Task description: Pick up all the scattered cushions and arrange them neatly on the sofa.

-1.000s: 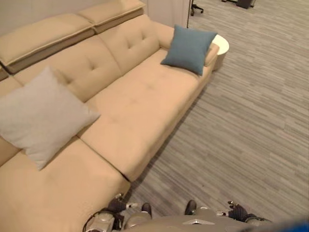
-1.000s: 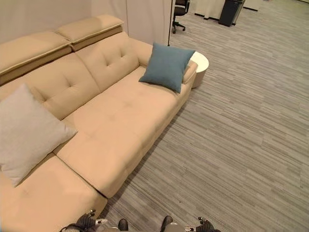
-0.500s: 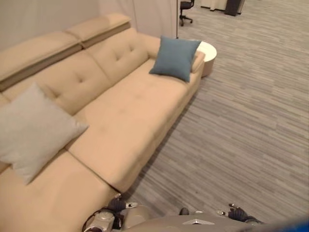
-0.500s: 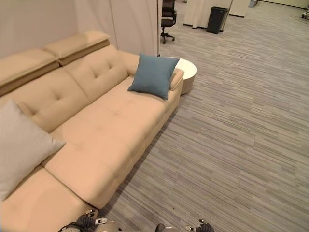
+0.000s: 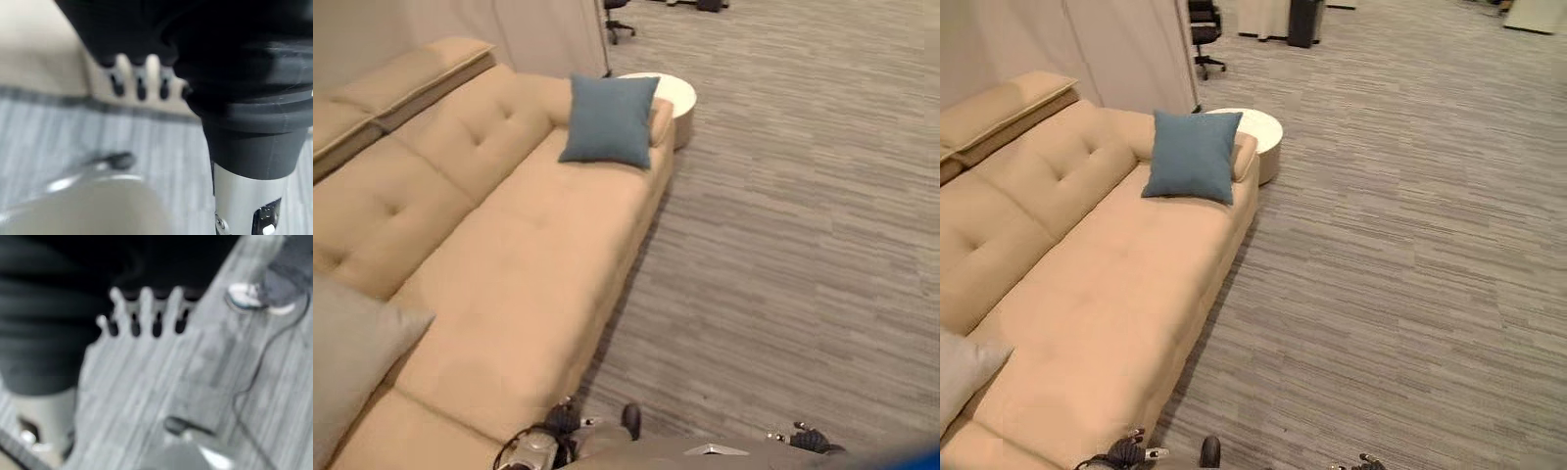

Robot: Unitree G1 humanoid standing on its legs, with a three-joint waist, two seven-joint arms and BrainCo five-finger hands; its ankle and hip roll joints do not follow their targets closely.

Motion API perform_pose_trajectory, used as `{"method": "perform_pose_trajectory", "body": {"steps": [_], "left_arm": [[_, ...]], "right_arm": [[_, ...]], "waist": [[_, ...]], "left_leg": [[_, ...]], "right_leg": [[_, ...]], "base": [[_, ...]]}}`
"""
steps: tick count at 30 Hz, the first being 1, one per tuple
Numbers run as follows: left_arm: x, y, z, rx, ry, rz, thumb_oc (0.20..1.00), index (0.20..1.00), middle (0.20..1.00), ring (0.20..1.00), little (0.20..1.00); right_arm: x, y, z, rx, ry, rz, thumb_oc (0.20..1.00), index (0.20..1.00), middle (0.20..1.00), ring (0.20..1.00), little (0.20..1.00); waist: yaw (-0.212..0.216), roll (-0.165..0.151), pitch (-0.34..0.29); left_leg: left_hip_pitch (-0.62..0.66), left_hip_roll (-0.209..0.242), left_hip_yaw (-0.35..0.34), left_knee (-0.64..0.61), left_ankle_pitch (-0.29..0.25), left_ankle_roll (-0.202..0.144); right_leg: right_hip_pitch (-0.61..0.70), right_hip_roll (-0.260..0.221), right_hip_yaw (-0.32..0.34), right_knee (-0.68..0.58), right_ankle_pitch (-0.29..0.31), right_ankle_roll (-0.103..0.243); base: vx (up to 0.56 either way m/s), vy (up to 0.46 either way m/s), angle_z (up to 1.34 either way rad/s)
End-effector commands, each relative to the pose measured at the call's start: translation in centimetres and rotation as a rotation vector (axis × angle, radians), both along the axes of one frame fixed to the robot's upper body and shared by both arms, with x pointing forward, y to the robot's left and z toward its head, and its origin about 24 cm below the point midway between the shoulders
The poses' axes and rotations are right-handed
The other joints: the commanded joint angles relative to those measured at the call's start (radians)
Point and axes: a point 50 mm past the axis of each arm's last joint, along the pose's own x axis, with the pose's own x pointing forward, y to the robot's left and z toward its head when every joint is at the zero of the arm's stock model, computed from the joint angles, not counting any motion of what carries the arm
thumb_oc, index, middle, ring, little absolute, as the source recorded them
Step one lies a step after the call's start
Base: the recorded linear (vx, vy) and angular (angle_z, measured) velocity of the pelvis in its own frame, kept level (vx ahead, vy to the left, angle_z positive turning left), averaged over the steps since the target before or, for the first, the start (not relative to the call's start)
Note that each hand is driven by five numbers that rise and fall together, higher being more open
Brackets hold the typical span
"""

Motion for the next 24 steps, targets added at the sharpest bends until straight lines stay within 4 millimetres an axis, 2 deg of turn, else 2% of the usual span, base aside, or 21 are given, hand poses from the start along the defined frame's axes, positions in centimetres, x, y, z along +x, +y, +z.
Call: {"method": "perform_pose_trajectory", "body": {"steps": [1,2,3,4,7,10,12,13,14,15,16,17,19,20,22,23,24], "left_arm": [[1.7,-0.3,0.5,-0.015,-0.062,0.006,1.0,1.0,1.0,1.0,1.0],[2.0,-0.3,0.7,-0.012,-0.076,-0.005,1.0,1.0,1.0,1.0,1.0],[2.5,-0.3,0.9,-0.015,-0.096,-0.002,1.0,1.0,1.0,1.0,1.0],[2.9,-0.4,1.1,-0.016,-0.111,-0.011,1.0,1.0,1.0,1.0,1.0],[3.2,-0.4,1.2,-0.018,-0.123,-0.006,1.0,1.0,1.0,1.0,1.0],[3.1,-0.2,1.2,-0.014,-0.124,0.003,1.0,1.0,1.0,1.0,1.0],[2.9,-0.2,1.1,-0.013,-0.117,0.004,1.0,1.0,1.0,1.0,1.0],[1.6,-0.5,0.5,-0.018,-0.068,0.013,1.0,1.0,1.0,1.0,1.0],[1.6,-0.4,0.5,-0.018,-0.069,0.013,1.0,1.0,1.0,1.0,1.0],[1.4,-0.6,0.4,-0.024,-0.061,0.018,1.0,1.0,1.0,1.0,1.0],[1.6,-0.6,0.4,-0.033,-0.065,0.029,1.0,1.0,1.0,1.0,1.0],[1.9,-0.8,0.5,-0.039,-0.072,0.026,1.0,1.0,1.0,1.0,1.0],[2.3,-0.9,0.7,-0.042,-0.084,0.032,1.0,1.0,1.0,1.0,1.0],[2.5,-0.9,0.7,-0.044,-0.092,0.034,1.0,1.0,1.0,1.0,1.0],[2.6,-1.0,0.7,-0.045,-0.092,0.03,1.0,1.0,1.0,1.0,1.0],[2.4,-1.0,0.7,-0.044,-0.088,0.026,1.0,1.0,1.0,1.0,1.0],[2.1,-1.0,0.6,-0.039,-0.083,0.026,1.0,1.0,1.0,1.0,1.0]], "right_arm": [[2.3,0.4,0.6,0.003,-0.091,0.021,1.0,1.0,1.0,1.0,1.0],[2.3,0.3,0.6,-0.001,-0.09,0.025,1.0,1.0,1.0,1.0,1.0],[2.2,0.3,0.6,-0.002,-0.089,0.02,1.0,1.0,1.0,1.0,1.0],[2.1,0.2,0.6,-0.005,-0.088,0.024,1.0,1.0,1.0,1.0,1.0],[2.3,0.2,0.7,-0.008,-0.089,0.022,1.0,1.0,1.0,1.0,1.0],[2.7,0.3,0.7,-0.008,-0.095,0.033,1.0,1.0,1.0,1.0,1.0],[2.6,0.3,0.7,-0.005,-0.092,0.035,1.0,1.0,1.0,1.0,1.0],[1.8,0.2,0.5,-0.004,-0.069,0.034,1.0,1.0,1.0,1.0,1.0],[1.9,0.2,0.5,-0.004,-0.069,0.034,1.0,1.0,1.0,1.0,1.0],[1.5,0.2,0.4,-0.004,-0.062,0.032,1.0,1.0,1.0,1.0,1.0],[1.6,0.0,0.5,-0.011,-0.069,0.024,1.0,1.0,1.0,1.0,1.0],[2.0,-0.2,0.7,-0.017,-0.088,0.018,1.0,1.0,1.0,1.0,1.0],[2.2,-0.3,0.8,-0.019,-0.095,0.006,1.0,1.0,1.0,1.0,1.0],[2.4,-0.4,0.8,-0.019,-0.098,-0.001,1.0,1.0,1.0,1.0,1.0],[2.4,-0.4,0.8,-0.021,-0.098,-0.004,1.0,1.0,1.0,1.0,1.0],[2.6,-0.5,0.9,-0.02,-0.105,-0.002,1.0,1.0,1.0,1.0,1.0],[2.6,-0.4,0.9,-0.02,-0.108,0.004,1.0,1.0,1.0,1.0,1.0]], "waist": [[0.018,-0.055,0.023],[0.016,-0.051,0.02],[0.005,-0.049,0.02],[0.0,-0.055,0.02],[-0.018,-0.063,0.02],[-0.043,-0.054,0.012],[-0.045,-0.055,0.007],[-0.052,-0.053,-0.017],[-0.055,-0.057,-0.02],[-0.051,-0.055,-0.017],[-0.042,-0.068,-0.006],[-0.03,-0.084,0.014],[-0.01,-0.102,0.035],[0.003,-0.102,0.04],[0.011,-0.103,0.039],[0.019,-0.094,0.027],[0.021,-0.082,0.023]], "left_leg": [[-0.044,-0.042,-0.001,0.134,-0.07,-0.028],[-0.016,-0.038,0.003,0.119,-0.081,-0.033],[0.019,-0.04,-0.018,0.099,-0.094,-0.04],[0.03,-0.047,-0.026,0.096,-0.102,-0.046],[0.087,-0.043,-0.043,0.082,-0.137,-0.071],[0.143,-0.021,-0.072,0.079,-0.148,-0.091],[0.162,-0.02,-0.079,0.08,-0.158,-0.095],[0.168,-0.012,-0.096,0.195,-0.147,-0.123],[0.164,-0.015,-0.098,0.194,-0.143,-0.122],[0.143,-0.007,-0.094,0.298,-0.104,-0.142],[0.066,-0.004,-0.089,0.444,-0.042,-0.168],[0.005,0.004,-0.07,0.534,-0.008,-0.172],[-0.071,0.021,-0.033,0.593,-0.024,-0.156],[-0.108,0.017,-0.018,0.576,-0.047,-0.147],[-0.139,0.003,-0.01,0.541,-0.059,-0.138],[-0.166,-0.013,0.014,0.382,-0.08,-0.115],[-0.177,-0.006,0.038,0.273,-0.049,-0.11]], "right_leg": [[0.056,-0.102,-0.114,-0.009,0.236,0.087],[0.039,-0.125,-0.162,-0.034,0.226,0.074],[0.012,-0.126,-0.188,-0.115,0.21,0.053],[-0.001,-0.126,-0.194,-0.192,0.213,0.047],[-0.032,-0.132,-0.222,-0.404,0.287,0.067],[-0.076,-0.131,-0.197,-0.449,0.333,0.089],[-0.069,-0.132,-0.2,-0.437,0.334,0.087],[-0.024,-0.104,-0.18,-0.439,0.327,0.056],[-0.027,-0.108,-0.181,-0.438,0.328,0.057],[0.0,-0.096,-0.179,-0.442,0.318,0.042],[0.033,-0.102,-0.194,-0.45,0.309,0.029],[0.057,-0.106,-0.198,-0.455,0.299,0.013],[0.099,-0.098,-0.209,-0.482,0.275,-0.005],[0.117,-0.089,-0.214,-0.496,0.268,-0.004],[0.131,-0.086,-0.213,-0.504,0.262,-0.003],[0.146,-0.07,-0.211,-0.514,0.246,0.011],[0.159,-0.051,-0.209,-0.516,0.233,0.015]], "base": [[0.42,0.129,-0.46],[0.47,0.048,-0.14],[0.48,-0.022,-0.18],[0.48,-0.085,-0.17],[0.39,-0.117,0.23],[0.4,-0.118,0.5],[0.37,-0.152,0.4],[0.35,-0.172,0.31],[0.45,-0.248,0.33],[0.16,-0.163,0.18],[0.2,-0.259,0.26],[0.15,-0.259,0.15],[0.17,-0.231,0.0],[0.22,-0.157,-0.02],[0.24,-0.058,0.03],[0.36,-0.018,0.04],[0.47,-0.013,0.09]]}}
